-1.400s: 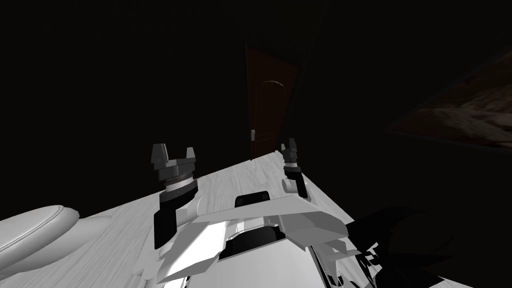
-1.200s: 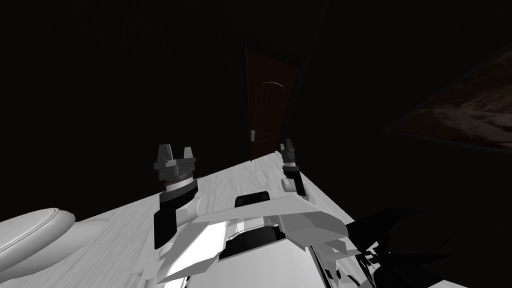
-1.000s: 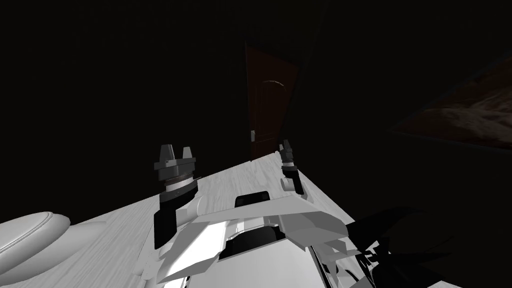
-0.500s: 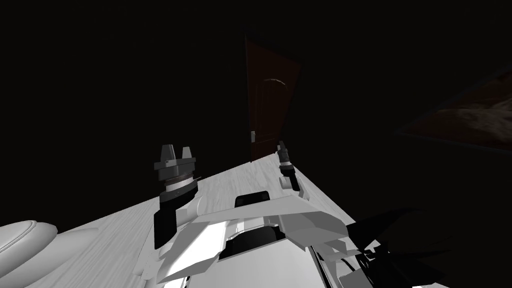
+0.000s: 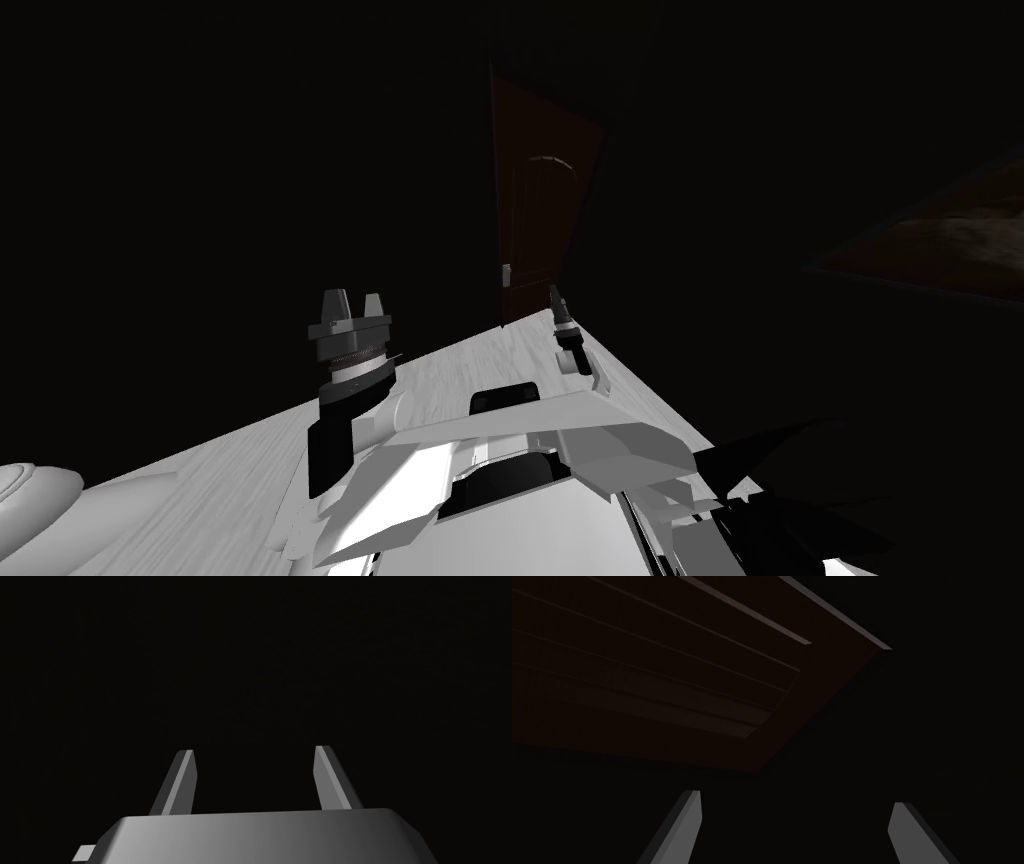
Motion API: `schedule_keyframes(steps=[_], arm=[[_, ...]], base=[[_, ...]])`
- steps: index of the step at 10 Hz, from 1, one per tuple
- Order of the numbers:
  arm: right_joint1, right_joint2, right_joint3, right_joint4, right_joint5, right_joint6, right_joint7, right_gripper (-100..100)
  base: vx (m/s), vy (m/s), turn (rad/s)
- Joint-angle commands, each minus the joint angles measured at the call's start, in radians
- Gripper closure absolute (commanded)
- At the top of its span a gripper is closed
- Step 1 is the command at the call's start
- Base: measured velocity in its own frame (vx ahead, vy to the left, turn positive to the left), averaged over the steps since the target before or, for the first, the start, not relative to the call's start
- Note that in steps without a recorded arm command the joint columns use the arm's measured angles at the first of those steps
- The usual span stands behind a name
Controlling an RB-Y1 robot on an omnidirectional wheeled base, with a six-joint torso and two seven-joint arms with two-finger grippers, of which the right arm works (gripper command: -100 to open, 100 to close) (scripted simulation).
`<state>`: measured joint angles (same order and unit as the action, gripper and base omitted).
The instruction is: Pull the door open
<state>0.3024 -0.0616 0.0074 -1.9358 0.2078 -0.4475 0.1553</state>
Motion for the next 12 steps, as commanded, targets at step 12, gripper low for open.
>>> schedule_keyframes(steps=[12], arm=[[-0.194, -0.060, -0.007, 0.345, 0.150, -0.042, 0.206, -100]], base=[[0.097, 0.020, -0.019]])
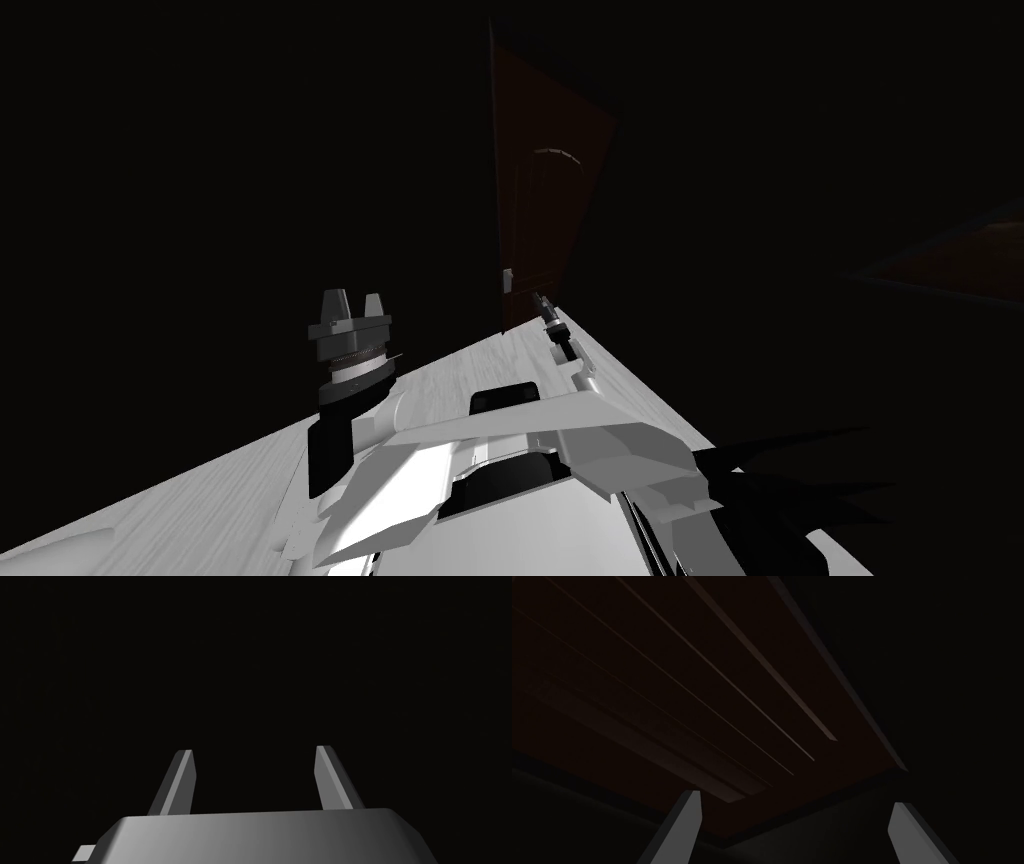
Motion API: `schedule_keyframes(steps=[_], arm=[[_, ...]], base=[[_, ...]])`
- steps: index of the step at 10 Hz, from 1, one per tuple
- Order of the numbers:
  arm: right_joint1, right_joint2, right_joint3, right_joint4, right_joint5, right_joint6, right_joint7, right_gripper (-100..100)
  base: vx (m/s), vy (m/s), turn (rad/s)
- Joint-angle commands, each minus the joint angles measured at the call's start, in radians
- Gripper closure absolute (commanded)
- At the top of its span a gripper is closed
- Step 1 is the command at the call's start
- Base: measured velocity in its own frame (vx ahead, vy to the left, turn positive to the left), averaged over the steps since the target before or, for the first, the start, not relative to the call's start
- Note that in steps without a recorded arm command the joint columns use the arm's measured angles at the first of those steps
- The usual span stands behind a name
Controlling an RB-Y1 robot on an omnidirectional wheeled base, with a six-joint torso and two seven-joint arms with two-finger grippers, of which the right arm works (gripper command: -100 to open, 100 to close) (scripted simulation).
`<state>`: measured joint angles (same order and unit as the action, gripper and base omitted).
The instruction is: Pull the door open
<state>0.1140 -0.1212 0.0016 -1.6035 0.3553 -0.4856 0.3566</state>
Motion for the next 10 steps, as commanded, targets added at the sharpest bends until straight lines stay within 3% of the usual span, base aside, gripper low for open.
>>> schedule_keyframes(steps=[1, 2, 3, 10], arm=[[-0.023, -0.005, -0.002, 0.044, 0.016, -0.008, 0.023, -100], [-0.041, -0.010, -0.002, 0.071, 0.029, -0.012, 0.042, -100], [-0.041, -0.010, -0.002, 0.075, 0.029, -0.012, 0.042, -100], [-0.159, -0.040, -0.006, 0.281, 0.122, -0.037, 0.168, -100]], base=[[0.059, 0.015, -0.016], [0.065, 0.018, -0.019], [0.049, 0.012, -0.007], [0.093, 0.019, -0.020]])
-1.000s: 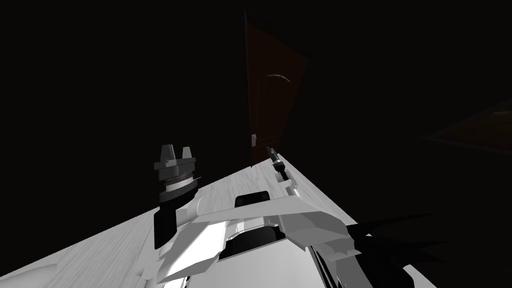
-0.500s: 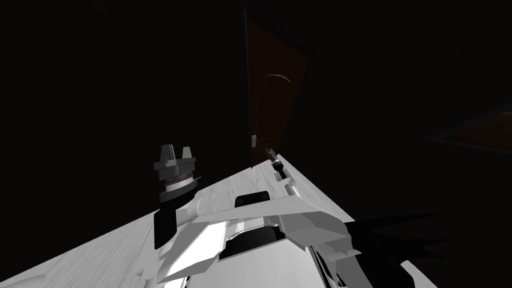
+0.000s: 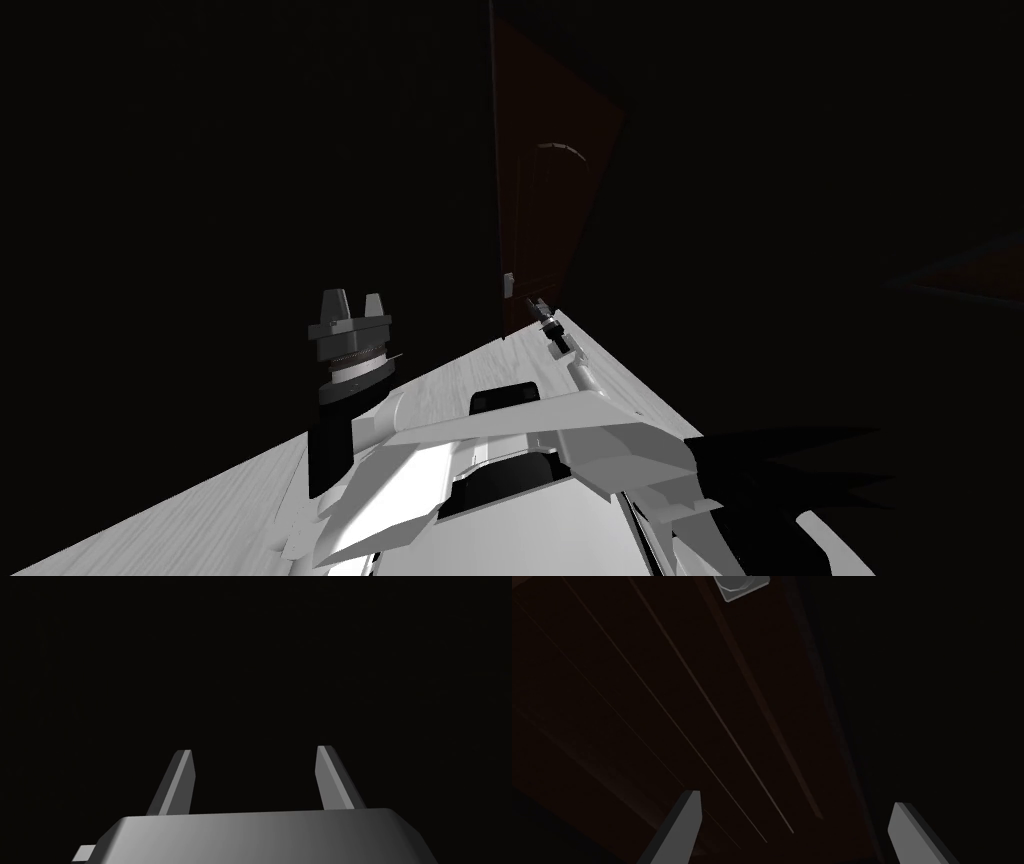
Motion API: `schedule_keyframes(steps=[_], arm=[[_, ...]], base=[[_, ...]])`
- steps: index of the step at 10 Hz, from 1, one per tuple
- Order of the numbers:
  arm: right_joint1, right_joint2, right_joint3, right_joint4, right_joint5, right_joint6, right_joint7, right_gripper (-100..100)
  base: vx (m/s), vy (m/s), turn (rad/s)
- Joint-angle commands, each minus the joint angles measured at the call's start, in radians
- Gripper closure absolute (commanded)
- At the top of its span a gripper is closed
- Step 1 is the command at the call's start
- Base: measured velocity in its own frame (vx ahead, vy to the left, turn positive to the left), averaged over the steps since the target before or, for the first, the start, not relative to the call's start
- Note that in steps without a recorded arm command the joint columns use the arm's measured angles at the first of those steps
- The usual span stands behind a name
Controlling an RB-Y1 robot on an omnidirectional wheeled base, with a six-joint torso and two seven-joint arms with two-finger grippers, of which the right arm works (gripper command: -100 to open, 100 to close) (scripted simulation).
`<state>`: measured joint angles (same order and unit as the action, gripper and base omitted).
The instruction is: Pull the door open
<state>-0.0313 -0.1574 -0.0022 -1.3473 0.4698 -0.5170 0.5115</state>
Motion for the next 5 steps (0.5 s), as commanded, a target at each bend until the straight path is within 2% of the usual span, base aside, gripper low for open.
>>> schedule_keyframes(steps=[1, 5], arm=[[-0.014, -0.004, -0.002, 0.030, 0.007, -0.006, 0.013, -100], [-0.076, -0.019, -0.004, 0.141, 0.056, -0.019, 0.079, -100]], base=[[0.059, 0.024, -0.008], [0.081, 0.024, -0.017]])
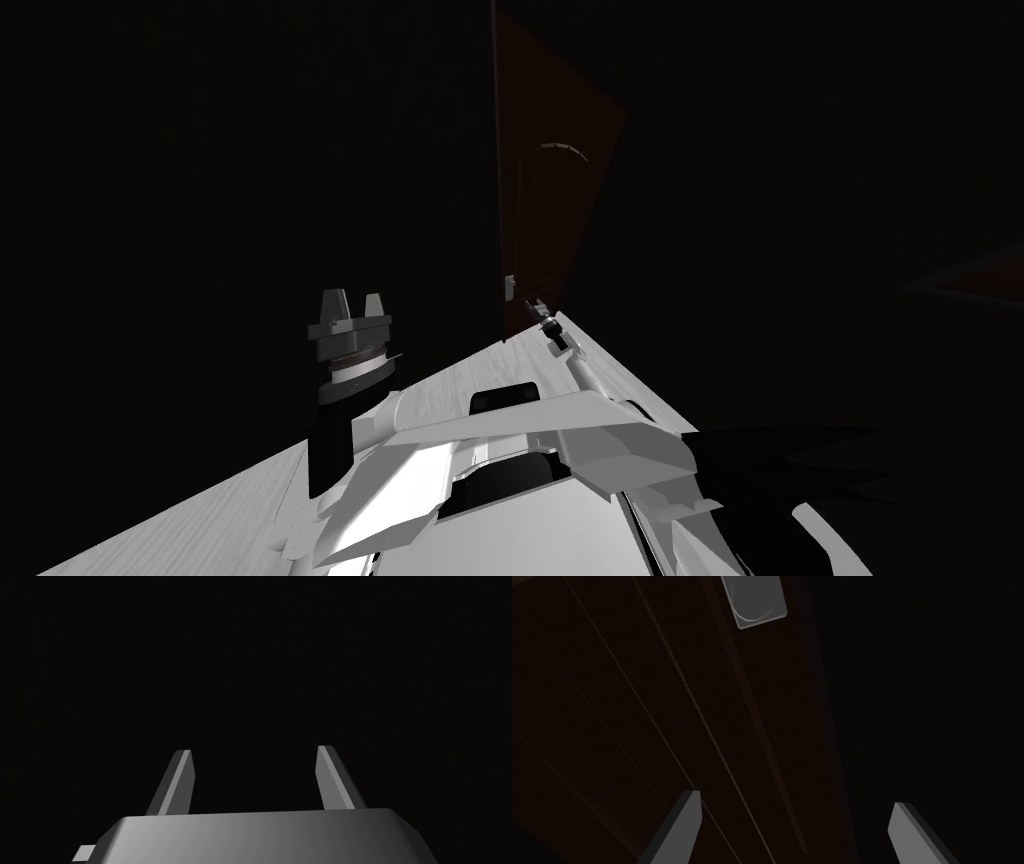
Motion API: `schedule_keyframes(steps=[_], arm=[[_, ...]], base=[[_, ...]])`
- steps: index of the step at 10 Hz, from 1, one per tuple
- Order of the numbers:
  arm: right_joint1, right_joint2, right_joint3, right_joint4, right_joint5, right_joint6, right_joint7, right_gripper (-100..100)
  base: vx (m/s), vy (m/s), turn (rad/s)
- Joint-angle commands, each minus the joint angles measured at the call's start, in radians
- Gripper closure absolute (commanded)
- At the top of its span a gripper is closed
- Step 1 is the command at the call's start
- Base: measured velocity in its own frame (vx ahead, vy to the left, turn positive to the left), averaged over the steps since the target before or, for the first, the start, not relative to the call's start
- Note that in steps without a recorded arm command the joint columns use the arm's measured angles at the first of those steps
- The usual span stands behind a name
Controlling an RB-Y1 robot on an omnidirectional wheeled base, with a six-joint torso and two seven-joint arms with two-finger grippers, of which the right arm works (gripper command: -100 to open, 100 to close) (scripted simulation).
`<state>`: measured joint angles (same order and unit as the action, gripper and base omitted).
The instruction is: Pull the door open
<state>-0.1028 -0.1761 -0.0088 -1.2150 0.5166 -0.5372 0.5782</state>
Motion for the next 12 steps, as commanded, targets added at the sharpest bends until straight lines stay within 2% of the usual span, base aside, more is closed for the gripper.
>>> schedule_keyframes(steps=[1, 2, 3, 8, 12], arm=[[-0.019, -0.003, 0.002, 0.034, 0.020, -0.002, 0.027, -100], [-0.034, -0.007, 0.002, 0.060, 0.031, -0.005, 0.043, -100], [-0.034, -0.007, 0.002, 0.060, 0.031, -0.005, 0.043, -100], [-0.097, -0.021, 0.000, 0.172, 0.081, -0.018, 0.110, -100], [-0.135, -0.029, -0.002, 0.240, 0.111, -0.026, 0.151, -100]], base=[[0.098, 0.018, -0.022], [0.092, 0.013, -0.020], [0.061, 0.014, -0.003], [0.072, 0.018, -0.015], [0.077, 0.018, -0.011]])
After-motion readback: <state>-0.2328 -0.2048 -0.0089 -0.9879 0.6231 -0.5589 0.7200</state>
